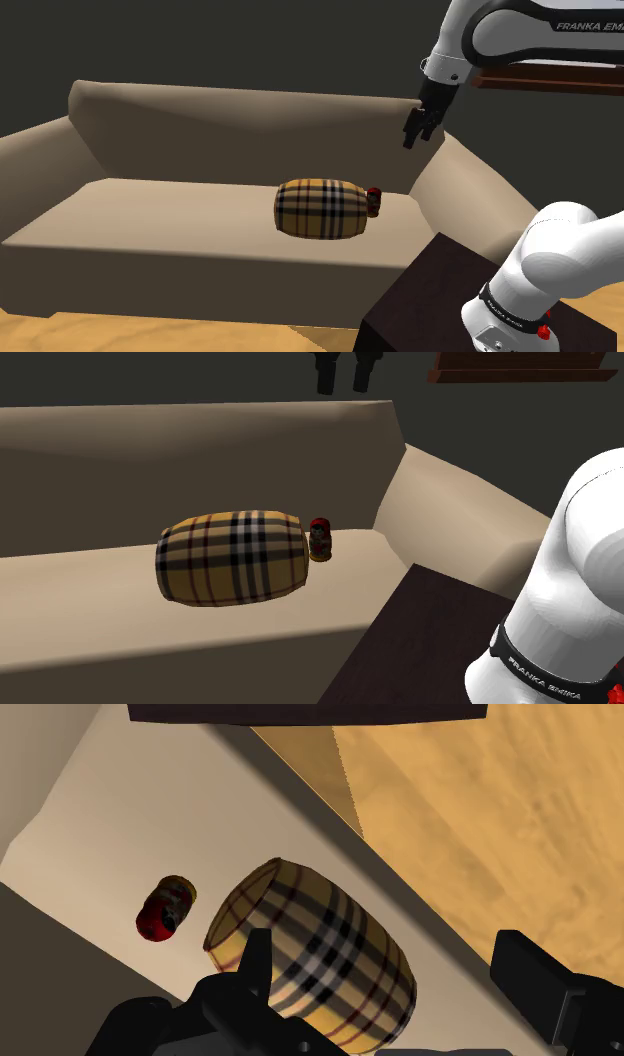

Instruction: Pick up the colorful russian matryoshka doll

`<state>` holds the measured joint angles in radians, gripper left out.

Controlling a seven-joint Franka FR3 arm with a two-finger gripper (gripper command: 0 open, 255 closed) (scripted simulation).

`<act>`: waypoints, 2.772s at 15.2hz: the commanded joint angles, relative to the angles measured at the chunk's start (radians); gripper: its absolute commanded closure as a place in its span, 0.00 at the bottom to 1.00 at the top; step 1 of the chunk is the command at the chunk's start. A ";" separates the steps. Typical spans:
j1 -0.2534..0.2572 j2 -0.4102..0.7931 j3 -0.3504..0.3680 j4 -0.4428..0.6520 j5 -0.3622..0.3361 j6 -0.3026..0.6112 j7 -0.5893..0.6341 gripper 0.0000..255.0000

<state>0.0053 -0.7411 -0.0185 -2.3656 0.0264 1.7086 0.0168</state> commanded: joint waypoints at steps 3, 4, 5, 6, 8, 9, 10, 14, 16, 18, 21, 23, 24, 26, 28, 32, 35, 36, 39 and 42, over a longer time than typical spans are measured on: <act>-0.007 0.012 -0.028 -0.046 -0.015 0.065 -0.038 0.00; -0.011 0.021 -0.042 -0.067 -0.022 0.097 -0.058 0.00; -0.015 0.031 -0.056 -0.086 -0.029 0.131 -0.077 0.00; -0.019 0.044 -0.071 -0.104 -0.036 0.165 -0.096 0.00; -0.026 0.074 -0.100 -0.136 -0.048 0.233 -0.135 0.00; -0.029 0.091 -0.116 -0.149 -0.054 0.268 -0.155 0.00; -0.032 0.111 -0.131 -0.161 -0.059 0.303 -0.175 0.00; -0.040 0.208 -0.195 -0.193 -0.069 0.445 -0.258 0.00; -0.040 0.267 -0.228 -0.198 -0.068 0.516 -0.303 0.00; -0.037 0.332 -0.263 -0.197 -0.058 0.586 -0.352 0.00; -0.024 0.440 -0.316 -0.183 -0.026 0.685 -0.435 0.00; -0.011 0.517 -0.351 -0.164 0.013 0.747 -0.501 0.00; -0.004 0.558 -0.368 -0.152 0.039 0.775 -0.538 0.00; 0.011 0.642 -0.398 -0.123 0.106 0.826 -0.621 0.00; 0.018 0.731 -0.418 -0.086 0.193 0.868 -0.716 0.00; -0.012 0.910 -0.405 0.012 0.391 0.920 -0.918 0.00; -0.071 1.038 -0.360 0.102 0.514 0.939 -1.046 0.00; -0.093 1.079 -0.343 0.134 0.546 0.943 -1.082 0.00; -0.160 1.199 -0.293 0.237 0.621 0.951 -1.169 0.00; -0.209 1.290 -0.258 0.326 0.659 0.953 -1.220 0.00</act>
<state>-0.1872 0.5183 -0.2887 -2.0694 0.6709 2.6598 -1.1852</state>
